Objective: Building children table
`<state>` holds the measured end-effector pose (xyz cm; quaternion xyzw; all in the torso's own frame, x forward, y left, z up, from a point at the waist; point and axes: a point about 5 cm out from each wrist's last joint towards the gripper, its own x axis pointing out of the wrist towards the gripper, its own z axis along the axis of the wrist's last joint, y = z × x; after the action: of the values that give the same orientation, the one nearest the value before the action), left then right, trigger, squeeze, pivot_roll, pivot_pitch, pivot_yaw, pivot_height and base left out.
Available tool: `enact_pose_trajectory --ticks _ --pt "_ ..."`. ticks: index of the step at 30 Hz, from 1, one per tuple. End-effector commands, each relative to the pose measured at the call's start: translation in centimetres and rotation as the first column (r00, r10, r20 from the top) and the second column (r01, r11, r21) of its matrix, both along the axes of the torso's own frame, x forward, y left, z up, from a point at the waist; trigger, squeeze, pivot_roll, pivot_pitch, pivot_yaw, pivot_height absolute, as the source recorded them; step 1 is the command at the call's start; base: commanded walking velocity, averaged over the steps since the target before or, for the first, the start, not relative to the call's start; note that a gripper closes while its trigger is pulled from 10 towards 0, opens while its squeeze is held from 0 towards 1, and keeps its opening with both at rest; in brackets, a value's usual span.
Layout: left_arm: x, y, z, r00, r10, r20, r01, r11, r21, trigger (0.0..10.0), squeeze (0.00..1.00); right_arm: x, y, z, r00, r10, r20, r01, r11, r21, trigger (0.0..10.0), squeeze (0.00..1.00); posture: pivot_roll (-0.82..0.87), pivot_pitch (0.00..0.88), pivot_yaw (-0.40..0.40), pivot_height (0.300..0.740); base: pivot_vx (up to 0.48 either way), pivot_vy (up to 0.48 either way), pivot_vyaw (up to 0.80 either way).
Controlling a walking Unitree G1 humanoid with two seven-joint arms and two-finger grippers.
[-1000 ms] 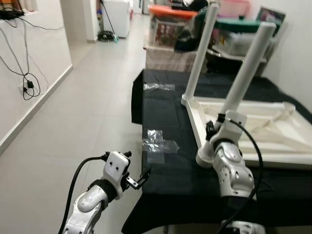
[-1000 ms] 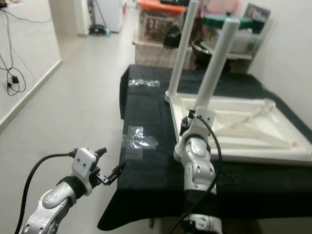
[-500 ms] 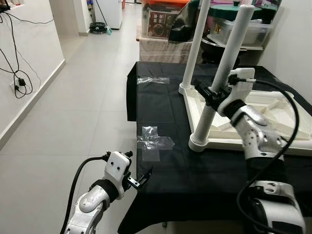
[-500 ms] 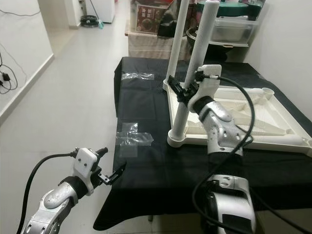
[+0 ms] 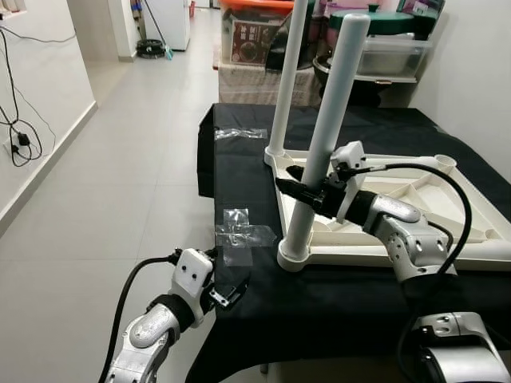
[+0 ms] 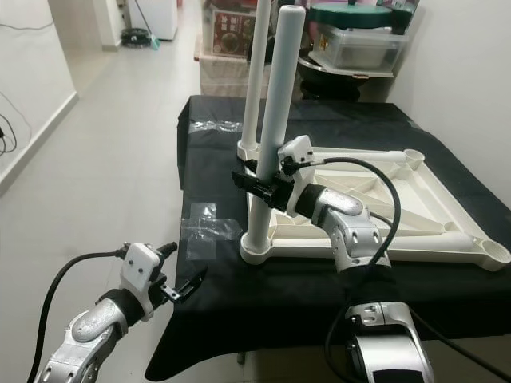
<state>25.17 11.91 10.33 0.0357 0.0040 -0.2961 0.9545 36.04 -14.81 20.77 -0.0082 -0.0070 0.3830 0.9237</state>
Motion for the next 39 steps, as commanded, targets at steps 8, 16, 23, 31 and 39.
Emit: enact_pose_trajectory --ticks 8,16,23,31,39 --pt "-0.3 -0.6 -0.1 1.0 -0.019 -0.009 0.019 1.0 -0.016 10.0 0.0 -2.6 -3.5 -8.2 0.386 -0.899 -0.208 0.88 0.426 -0.209 0.0 0.0 0.06 0.0 -0.101 0.74 0.0 0.0 0.0" --pt "-0.3 -0.4 -0.1 1.0 -0.021 -0.011 0.021 1.0 -0.014 10.0 0.0 -3.8 -2.0 -8.6 0.4 -0.893 -0.208 0.872 0.441 -0.214 0.0 0.0 0.06 0.0 -0.1 0.74 0.0 0.0 0.0" --pt "-0.2 -0.7 -0.2 1.0 -0.024 -0.013 0.024 0.999 -0.023 10.0 0.0 0.6 -3.1 -2.6 0.622 -0.77 -0.145 0.778 0.629 -0.002 10.0 1.0 0.05 0.0 -0.099 0.74 0.0 0.0 0.0" --pt "-0.3 -0.6 -0.2 0.999 -0.029 -0.014 0.028 0.999 -0.02 10.0 0.0 0.8 -2.3 1.8 0.915 -0.402 -0.04 0.403 0.905 0.136 10.0 0.0 0.05 0.0 -0.097 0.74 0.0 0.0 0.0" --pt "-0.2 -0.7 -0.1 0.999 -0.034 -0.011 0.034 0.999 -0.02 10.0 0.0 -0.5 -1.5 0.7 1.0 0.018 -0.008 -0.018 1.0 -0.002 2.8 0.0 0.06 0.0 -0.101 0.74 0.0 0.0 0.0"
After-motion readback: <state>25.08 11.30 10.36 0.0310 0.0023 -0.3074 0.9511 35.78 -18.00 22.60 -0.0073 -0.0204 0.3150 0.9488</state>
